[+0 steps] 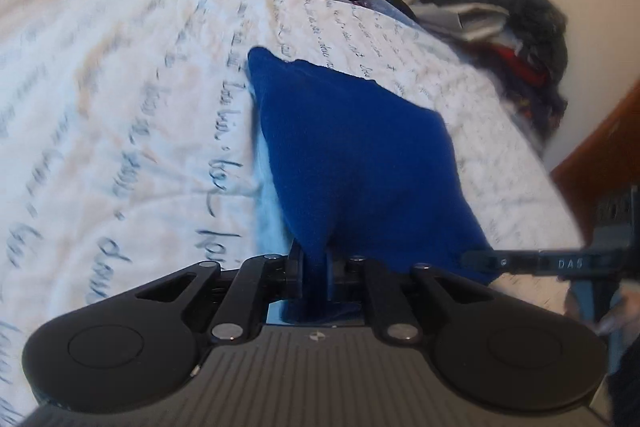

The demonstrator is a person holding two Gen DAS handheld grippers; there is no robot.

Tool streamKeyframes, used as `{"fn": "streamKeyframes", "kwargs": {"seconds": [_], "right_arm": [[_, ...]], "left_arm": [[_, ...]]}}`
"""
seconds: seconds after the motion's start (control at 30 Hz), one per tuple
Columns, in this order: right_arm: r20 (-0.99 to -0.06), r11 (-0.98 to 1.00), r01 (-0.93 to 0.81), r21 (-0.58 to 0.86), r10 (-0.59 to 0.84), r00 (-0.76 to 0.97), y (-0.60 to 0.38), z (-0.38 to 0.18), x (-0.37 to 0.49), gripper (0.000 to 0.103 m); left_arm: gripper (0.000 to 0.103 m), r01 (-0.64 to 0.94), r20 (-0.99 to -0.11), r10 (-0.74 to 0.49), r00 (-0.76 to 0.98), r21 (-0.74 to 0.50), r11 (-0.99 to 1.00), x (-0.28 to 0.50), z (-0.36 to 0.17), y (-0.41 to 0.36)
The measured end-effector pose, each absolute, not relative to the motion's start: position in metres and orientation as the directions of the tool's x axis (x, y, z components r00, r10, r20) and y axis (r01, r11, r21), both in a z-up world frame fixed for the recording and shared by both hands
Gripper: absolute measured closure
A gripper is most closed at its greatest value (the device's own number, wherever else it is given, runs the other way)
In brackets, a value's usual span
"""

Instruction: Fold small clothes

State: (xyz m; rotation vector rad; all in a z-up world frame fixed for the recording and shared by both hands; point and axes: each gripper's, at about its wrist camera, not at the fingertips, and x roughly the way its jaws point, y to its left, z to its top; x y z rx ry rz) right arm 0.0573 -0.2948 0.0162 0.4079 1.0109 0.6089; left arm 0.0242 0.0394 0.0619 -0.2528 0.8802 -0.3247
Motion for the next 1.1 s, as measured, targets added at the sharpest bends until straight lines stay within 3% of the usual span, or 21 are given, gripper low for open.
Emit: {"fn": "streamKeyframes", "kwargs": {"seconds": [0.07,0.1,0.13,0.17,0.2,0.3,0.33,0.43,0.47,0.5,0.57,0.67,0.77,0.83,0.9,0.93,1.0,1.07,1.1], "right_arm": [[-0.683,0.784,-0.248,0.569,0.618,0.388,-0.299,0.005,0.056,0.081],[-0.661,0.765,-0.229,0.602,0.639,0.393,-0.306,0.005,0.055,0.075],[-0.655,0.758,-0.191,0.623,0.640,0.402,-0.312,0.007,0.055,0.062],[-0.646,0.757,-0.156,0.634,0.630,0.431,-0.317,0.013,0.053,0.044],[-0.618,0.751,-0.152,0.642,0.625,0.477,-0.323,0.021,0.050,0.038],[-0.527,0.725,-0.219,0.653,0.642,0.556,-0.322,0.043,0.050,0.036],[-0.533,0.723,-0.233,0.650,0.653,0.538,-0.314,0.045,0.057,0.036],[-0.619,0.777,-0.249,0.578,0.616,0.487,-0.282,0.037,0.082,0.039],[-0.672,0.817,-0.243,0.523,0.571,0.472,-0.272,0.028,0.089,0.060],[-0.697,0.850,-0.252,0.463,0.525,0.488,-0.267,0.020,0.091,0.077],[-0.682,0.848,-0.272,0.454,0.528,0.506,-0.279,0.015,0.089,0.088],[-0.663,0.823,-0.227,0.521,0.558,0.499,-0.301,0.013,0.087,0.088],[-0.658,0.849,-0.229,0.476,0.516,0.549,-0.295,0.040,0.080,0.083],[-0.562,0.845,-0.285,0.453,0.519,0.644,-0.287,0.067,0.075,0.077],[-0.534,0.846,-0.328,0.420,0.523,0.665,-0.270,0.083,0.088,0.047],[-0.555,0.854,-0.328,0.404,0.514,0.654,-0.258,0.084,0.103,0.027],[-0.648,0.887,-0.315,0.337,0.461,0.606,-0.238,0.071,0.134,0.024],[-0.773,0.944,-0.268,0.192,0.314,0.552,-0.231,0.038,0.159,0.022],[-0.729,0.943,-0.306,0.129,0.300,0.616,-0.234,0.032,0.156,0.017]], "left_arm": [[0.078,0.192,-0.715,-0.318,0.623,-0.254,0.948,0.015,0.066,0.034],[0.062,0.208,-0.694,-0.300,0.654,-0.216,0.954,0.007,0.072,0.032],[0.040,0.228,-0.661,-0.295,0.690,-0.188,0.955,-0.003,0.077,0.031],[0.031,0.249,-0.621,-0.299,0.725,-0.168,0.954,-0.012,0.082,0.029],[0.023,0.276,-0.587,-0.308,0.749,-0.147,0.950,-0.018,0.086,0.024],[0.027,0.344,-0.576,-0.338,0.744,-0.103,0.933,-0.016,0.085,-0.001],[0.032,0.360,-0.588,-0.355,0.727,-0.114,0.926,-0.010,0.079,-0.010],[0.034,0.383,-0.649,-0.351,0.675,-0.098,0.918,0.009,0.051,-0.034],[0.034,0.375,-0.682,-0.329,0.653,-0.086,0.923,0.015,0.037,-0.037],[0.034,0.374,-0.657,-0.321,0.682,-0.064,0.925,0.012,0.032,-0.037],[0.034,0.399,-0.649,-0.319,0.691,-0.025,0.916,0.001,0.029,-0.037],[0.034,0.389,-0.652,-0.330,0.682,-0.058,0.919,-0.007,0.039,-0.029],[0.029,0.394,-0.609,-0.364,0.705,-0.091,0.915,-0.013,0.058,-0.026],[0.021,0.424,-0.592,-0.385,0.708,-0.078,0.902,-0.008,0.063,-0.033],[0.021,0.439,-0.606,-0.387,0.695,-0.069,0.896,0.003,0.056,-0.044],[0.022,0.436,-0.631,-0.381,0.676,-0.074,0.897,0.012,0.049,-0.049],[0.024,0.409,-0.681,-0.361,0.637,-0.098,0.907,0.024,0.032,-0.052],[0.021,0.416,-0.645,-0.368,0.670,-0.085,0.905,0.020,0.027,-0.052],[0.021,0.412,-0.641,-0.365,0.675,-0.083,0.908,0.018,0.026,-0.053]]}}
